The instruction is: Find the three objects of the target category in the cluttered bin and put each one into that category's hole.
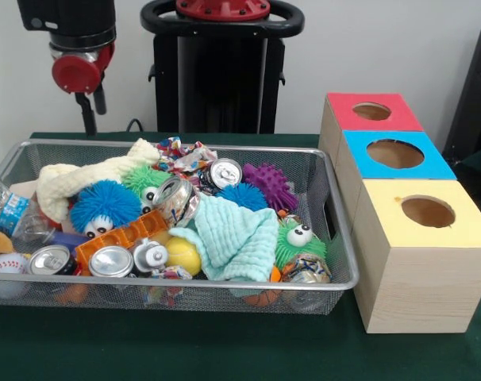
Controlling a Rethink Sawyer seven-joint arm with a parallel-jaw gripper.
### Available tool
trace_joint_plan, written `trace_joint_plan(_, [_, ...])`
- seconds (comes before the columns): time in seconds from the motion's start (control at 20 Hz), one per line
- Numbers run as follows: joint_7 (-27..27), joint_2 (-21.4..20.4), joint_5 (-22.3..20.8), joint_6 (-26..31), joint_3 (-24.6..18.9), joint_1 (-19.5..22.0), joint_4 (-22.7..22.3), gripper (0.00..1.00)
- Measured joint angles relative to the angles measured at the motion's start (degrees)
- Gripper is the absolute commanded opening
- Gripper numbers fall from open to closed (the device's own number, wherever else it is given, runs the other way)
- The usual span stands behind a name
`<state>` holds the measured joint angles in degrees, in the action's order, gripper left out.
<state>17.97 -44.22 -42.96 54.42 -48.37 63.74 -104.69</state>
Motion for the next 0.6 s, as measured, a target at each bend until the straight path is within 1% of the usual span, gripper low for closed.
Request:
trace_joint_plan(0.05, [0.0,-0.03,-1.37,-0.13,0.0,0.07,0.2,1.0])
trace_joint_plan(0.2, [0.0,-0.09,-3.43,-0.59,0.0,0.14,0.43,1.0])
trace_joint_plan(0.45, [0.0,-0.28,-5.8,-1.57,-0.14,0.19,0.57,1.0])
trace_joint_plan(0.6, [0.0,-0.84,-6.41,-2.06,-0.45,0.33,0.56,1.0])
